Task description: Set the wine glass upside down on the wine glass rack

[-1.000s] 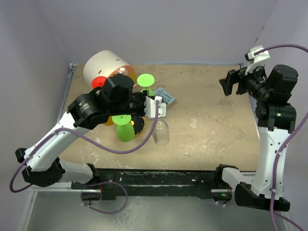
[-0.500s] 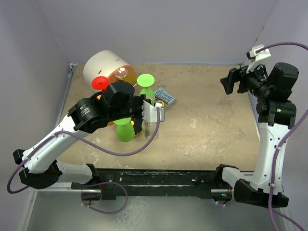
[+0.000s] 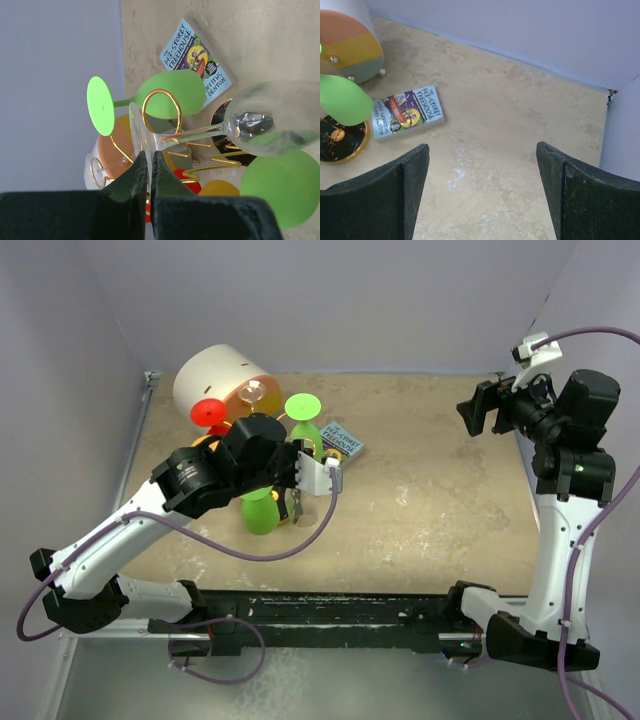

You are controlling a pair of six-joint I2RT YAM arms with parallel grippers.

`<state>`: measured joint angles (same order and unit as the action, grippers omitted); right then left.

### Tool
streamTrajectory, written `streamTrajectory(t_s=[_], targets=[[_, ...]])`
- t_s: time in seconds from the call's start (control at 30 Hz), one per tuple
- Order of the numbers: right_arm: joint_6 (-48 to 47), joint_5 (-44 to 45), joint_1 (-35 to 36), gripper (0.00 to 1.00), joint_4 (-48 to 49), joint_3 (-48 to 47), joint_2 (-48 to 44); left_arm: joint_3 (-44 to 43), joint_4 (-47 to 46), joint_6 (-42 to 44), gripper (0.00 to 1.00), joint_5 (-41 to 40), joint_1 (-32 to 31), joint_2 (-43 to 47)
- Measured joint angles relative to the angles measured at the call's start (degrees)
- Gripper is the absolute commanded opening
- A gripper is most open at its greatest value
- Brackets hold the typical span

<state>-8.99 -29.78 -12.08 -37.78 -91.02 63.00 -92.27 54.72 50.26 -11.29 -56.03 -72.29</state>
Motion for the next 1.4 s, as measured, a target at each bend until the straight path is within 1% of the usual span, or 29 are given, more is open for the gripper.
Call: streamTrajectory(t_s=[0.63, 1.4], targets=[[0.4, -1.3, -0.3, 0.90, 0.1, 0.0, 0.0, 0.4, -1.9, 1.9, 0.00, -6.1, 0.0, 0.0], [0.5, -1.3, -0.4, 0.90, 0.3, 0.0, 0.0, 2.2, -3.5, 3.7, 0.00, -10.0, 0.1, 0.0]])
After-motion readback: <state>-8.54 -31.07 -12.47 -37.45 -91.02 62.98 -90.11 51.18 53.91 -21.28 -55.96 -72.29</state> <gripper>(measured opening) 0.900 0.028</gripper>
